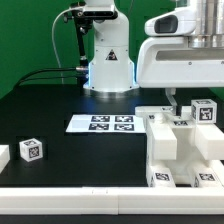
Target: Assemble chair
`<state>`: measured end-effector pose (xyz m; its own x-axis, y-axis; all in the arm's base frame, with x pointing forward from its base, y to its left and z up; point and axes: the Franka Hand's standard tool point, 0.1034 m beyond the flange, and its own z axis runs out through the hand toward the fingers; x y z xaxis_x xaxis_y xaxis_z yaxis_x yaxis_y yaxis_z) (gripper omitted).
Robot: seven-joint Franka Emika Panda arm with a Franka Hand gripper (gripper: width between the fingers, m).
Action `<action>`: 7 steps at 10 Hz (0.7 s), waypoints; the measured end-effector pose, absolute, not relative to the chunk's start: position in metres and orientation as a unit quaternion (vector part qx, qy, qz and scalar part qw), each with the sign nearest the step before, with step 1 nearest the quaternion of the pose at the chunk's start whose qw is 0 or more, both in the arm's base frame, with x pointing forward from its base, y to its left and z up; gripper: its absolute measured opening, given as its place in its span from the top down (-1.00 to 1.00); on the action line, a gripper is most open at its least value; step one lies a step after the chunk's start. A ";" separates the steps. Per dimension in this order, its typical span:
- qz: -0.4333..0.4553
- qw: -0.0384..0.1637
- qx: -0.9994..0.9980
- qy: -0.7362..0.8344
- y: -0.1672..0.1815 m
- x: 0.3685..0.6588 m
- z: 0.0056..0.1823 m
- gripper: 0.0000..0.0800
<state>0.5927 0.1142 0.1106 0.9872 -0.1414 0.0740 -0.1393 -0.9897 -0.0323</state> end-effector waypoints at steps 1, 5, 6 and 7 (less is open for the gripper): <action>-0.038 0.015 -0.995 0.091 0.114 0.593 0.110 -0.13; -0.036 0.023 -0.960 0.276 0.119 0.597 0.110 0.34; -0.035 0.025 -0.939 0.340 0.121 0.597 0.110 0.34; -0.034 0.028 -0.913 0.405 0.122 0.596 0.110 0.34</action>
Offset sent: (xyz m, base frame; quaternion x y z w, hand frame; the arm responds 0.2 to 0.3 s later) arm 0.0000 0.0000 0.0000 0.0000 0.0000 0.1938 0.9810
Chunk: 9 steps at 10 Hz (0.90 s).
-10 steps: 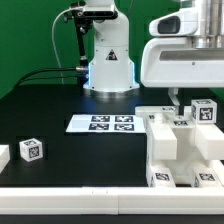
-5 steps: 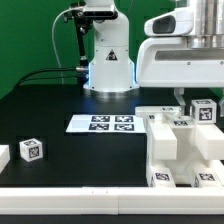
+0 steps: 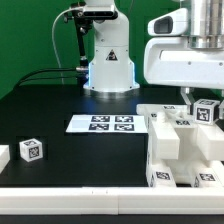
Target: Assemble chair
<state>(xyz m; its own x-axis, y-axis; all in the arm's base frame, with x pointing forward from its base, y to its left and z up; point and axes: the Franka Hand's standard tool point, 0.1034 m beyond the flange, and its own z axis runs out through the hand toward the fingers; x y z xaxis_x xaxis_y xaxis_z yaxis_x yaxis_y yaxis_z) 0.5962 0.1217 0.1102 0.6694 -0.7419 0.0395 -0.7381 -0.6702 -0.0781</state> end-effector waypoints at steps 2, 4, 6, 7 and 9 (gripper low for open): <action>-0.032 0.036 -0.867 0.497 0.120 0.596 0.110 0.34; -0.027 0.041 -0.820 0.570 0.120 0.596 0.110 0.34; -0.016 0.051 -0.749 0.660 0.122 0.596 0.110 0.34; -0.009 0.057 -0.706 0.706 0.122 0.596 0.110 0.34; -0.009 0.057 -0.705 0.707 0.122 0.596 0.110 0.34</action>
Offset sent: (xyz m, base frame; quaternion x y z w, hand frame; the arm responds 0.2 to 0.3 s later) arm 0.0022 -0.0020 0.0016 0.0197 0.0147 0.2309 0.9727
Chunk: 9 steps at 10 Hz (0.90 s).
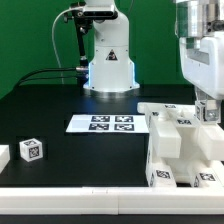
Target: Assemble chair
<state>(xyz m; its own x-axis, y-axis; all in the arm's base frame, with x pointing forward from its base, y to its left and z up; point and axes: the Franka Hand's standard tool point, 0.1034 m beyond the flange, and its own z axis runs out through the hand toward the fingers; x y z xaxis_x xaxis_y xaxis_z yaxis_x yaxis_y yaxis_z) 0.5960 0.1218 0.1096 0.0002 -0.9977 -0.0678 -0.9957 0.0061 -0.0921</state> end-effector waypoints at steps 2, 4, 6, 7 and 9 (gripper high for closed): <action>-0.009 0.057 -0.723 0.688 0.122 0.596 0.109 -0.08; -0.012 0.052 -0.818 0.572 0.119 0.597 0.112 -0.58; -0.017 0.049 -0.912 0.406 0.110 0.599 0.114 -0.62; -0.019 0.048 -0.917 0.395 0.111 0.599 0.113 -0.62; -0.023 0.042 -0.945 0.323 0.110 0.599 0.112 -0.62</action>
Offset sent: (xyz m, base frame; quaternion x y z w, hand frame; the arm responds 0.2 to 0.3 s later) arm 0.0021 -0.0006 0.0116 -0.0381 -0.0140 -0.3324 0.9423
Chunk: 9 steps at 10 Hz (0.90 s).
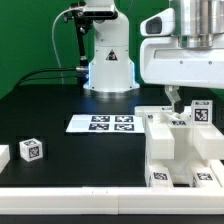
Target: Assemble chair
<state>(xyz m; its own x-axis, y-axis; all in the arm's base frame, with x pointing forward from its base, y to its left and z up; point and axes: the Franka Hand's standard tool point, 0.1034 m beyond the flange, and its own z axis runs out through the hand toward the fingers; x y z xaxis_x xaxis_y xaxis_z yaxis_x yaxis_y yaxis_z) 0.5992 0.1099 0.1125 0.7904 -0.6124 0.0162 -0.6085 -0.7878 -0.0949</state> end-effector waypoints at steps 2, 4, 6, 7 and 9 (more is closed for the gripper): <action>-0.027 0.022 -0.968 0.248 0.120 0.595 0.108 -0.62; -0.026 0.023 -0.966 0.258 0.117 0.596 0.108 0.02; -0.024 0.026 -0.948 0.315 0.118 0.596 0.108 0.34; -0.023 0.027 -0.941 0.337 0.117 0.596 0.108 0.34; -0.020 0.029 -0.895 0.445 0.119 0.597 0.108 0.34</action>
Offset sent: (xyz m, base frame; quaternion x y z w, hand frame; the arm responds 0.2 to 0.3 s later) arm 0.0000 0.0000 0.0000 0.0000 0.0000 0.0000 1.0000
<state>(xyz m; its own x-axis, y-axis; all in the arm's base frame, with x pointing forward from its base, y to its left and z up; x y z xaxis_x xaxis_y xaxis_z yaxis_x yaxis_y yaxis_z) 0.5973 0.1187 0.1076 0.6030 -0.7977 0.0100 -0.7953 -0.6021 -0.0698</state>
